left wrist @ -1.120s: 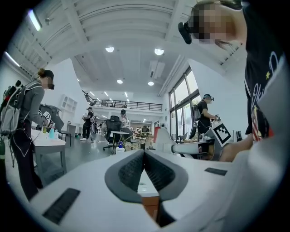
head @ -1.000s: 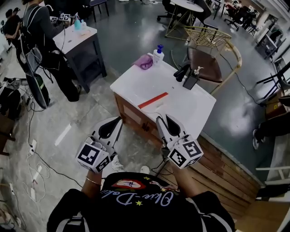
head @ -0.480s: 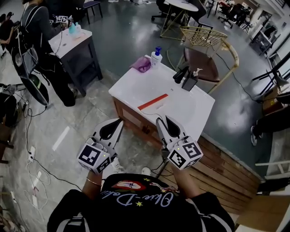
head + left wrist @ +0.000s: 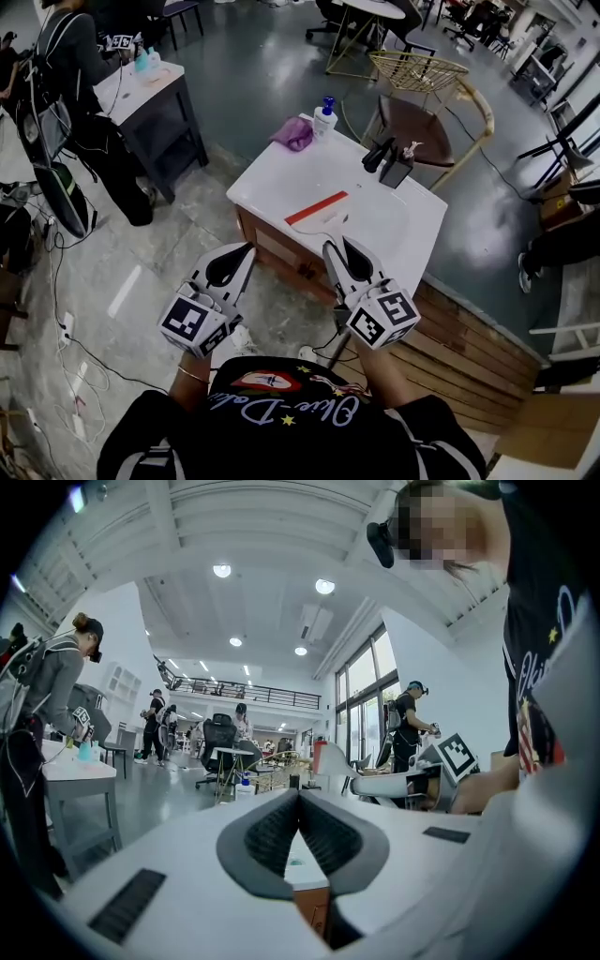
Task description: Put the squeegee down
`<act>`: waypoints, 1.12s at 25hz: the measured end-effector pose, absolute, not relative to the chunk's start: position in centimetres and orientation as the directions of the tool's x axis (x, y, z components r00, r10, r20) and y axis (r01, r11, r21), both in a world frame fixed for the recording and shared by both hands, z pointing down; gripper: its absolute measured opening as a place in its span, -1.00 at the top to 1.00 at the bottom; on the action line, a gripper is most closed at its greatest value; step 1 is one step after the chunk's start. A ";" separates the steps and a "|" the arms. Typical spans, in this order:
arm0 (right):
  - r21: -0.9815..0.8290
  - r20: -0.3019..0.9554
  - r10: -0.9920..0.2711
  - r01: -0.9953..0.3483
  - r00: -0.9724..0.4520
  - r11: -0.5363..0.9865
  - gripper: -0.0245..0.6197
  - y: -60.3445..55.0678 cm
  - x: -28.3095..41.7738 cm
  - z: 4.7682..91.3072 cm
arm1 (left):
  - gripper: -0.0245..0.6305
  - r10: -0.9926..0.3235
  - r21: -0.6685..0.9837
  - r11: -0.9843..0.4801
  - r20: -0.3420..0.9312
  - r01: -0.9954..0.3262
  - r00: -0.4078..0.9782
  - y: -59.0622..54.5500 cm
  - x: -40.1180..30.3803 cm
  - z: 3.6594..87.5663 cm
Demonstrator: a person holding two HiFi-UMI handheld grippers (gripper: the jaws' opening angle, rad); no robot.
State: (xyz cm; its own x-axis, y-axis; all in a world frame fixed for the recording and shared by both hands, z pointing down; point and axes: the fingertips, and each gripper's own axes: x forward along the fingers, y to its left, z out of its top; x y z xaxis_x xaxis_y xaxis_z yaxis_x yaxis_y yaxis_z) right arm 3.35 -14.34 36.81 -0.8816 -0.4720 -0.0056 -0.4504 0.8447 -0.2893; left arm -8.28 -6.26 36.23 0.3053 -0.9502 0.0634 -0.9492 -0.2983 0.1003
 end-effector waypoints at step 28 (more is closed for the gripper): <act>-0.266 0.034 -0.549 -0.537 -0.835 0.801 0.59 -15.7 -3.4 37.2 | 0.94 -0.930 0.138 -0.350 0.063 -0.926 0.361 -7.9 -16.3 36.9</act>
State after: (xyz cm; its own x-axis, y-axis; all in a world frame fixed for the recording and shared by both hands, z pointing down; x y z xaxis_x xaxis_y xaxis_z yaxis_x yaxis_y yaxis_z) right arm -3.36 -15.72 37.23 -0.8352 -0.5489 0.0336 -0.5369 0.8006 -0.2659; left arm -16.35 -7.94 36.94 0.3612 -0.9304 0.0626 -0.9264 -0.3504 0.1382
